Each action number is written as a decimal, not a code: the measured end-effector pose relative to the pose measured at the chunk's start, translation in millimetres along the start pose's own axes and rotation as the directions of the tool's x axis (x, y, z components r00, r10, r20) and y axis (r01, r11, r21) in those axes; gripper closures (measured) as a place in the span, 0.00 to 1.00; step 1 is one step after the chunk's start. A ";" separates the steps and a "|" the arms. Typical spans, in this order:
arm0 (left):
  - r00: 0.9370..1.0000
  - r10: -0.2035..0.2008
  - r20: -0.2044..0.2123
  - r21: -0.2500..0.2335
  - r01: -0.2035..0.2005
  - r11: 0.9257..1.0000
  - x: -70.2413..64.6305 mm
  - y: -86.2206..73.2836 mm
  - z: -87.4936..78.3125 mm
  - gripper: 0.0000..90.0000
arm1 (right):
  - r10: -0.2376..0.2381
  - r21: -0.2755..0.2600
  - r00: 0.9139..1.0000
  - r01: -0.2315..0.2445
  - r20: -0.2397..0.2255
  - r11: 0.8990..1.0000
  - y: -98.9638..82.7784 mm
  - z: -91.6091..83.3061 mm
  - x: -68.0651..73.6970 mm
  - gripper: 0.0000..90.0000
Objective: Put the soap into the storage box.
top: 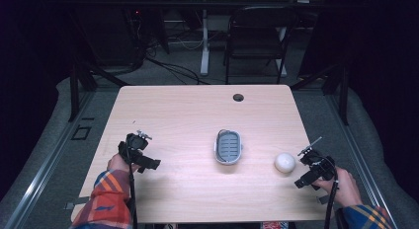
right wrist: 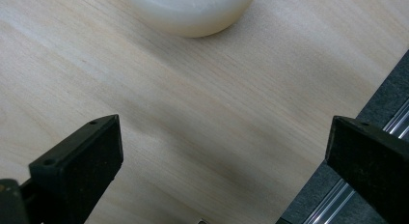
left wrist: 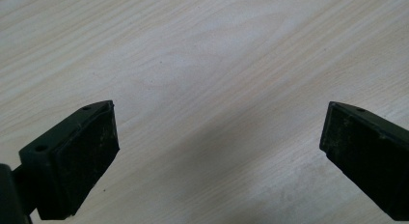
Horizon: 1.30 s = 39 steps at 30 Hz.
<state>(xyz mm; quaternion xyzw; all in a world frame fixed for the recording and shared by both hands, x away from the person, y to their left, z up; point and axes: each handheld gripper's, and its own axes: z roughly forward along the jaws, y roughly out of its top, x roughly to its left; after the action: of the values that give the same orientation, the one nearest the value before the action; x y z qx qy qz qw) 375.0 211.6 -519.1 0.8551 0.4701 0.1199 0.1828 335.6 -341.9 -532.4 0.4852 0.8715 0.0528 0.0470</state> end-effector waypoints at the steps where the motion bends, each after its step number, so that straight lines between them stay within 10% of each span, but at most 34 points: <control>1: 1.000 0.000 0.000 0.000 0.000 1.000 0.0 0.0 0.0 0.00 | 0.000 0.000 1.000 0.000 0.000 1.000 0.0 0.0 0.0 0.00; 24: 1.000 0.006 0.002 -0.003 -0.006 1.000 -1.7 0.6 -0.5 0.00 | -0.064 0.049 0.998 0.062 0.028 0.997 2.9 0.9 7.2 0.01; 26: 1.000 0.006 0.002 -0.004 -0.006 1.000 -1.7 0.6 -0.6 0.00 | 0.006 -0.043 1.000 -0.006 0.007 0.999 -0.9 8.0 11.3 0.01; 27: 1.000 0.007 0.003 -0.001 -0.007 1.000 -1.4 0.7 -0.3 0.00 | -0.085 0.068 0.996 0.083 0.031 0.994 3.9 -0.3 7.8 0.02; 39: 1.000 0.012 0.006 -0.003 -0.012 1.000 -2.6 0.4 -0.2 0.00 | -0.108 0.068 0.993 0.105 0.040 0.992 3.9 -2.7 12.0 0.04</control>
<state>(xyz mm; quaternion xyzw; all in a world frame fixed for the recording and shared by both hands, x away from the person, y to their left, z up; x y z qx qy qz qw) 373.8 209.3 -518.8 0.8580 0.4643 0.1190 0.1846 332.2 -329.8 -529.6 0.4402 0.8963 0.0111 0.0527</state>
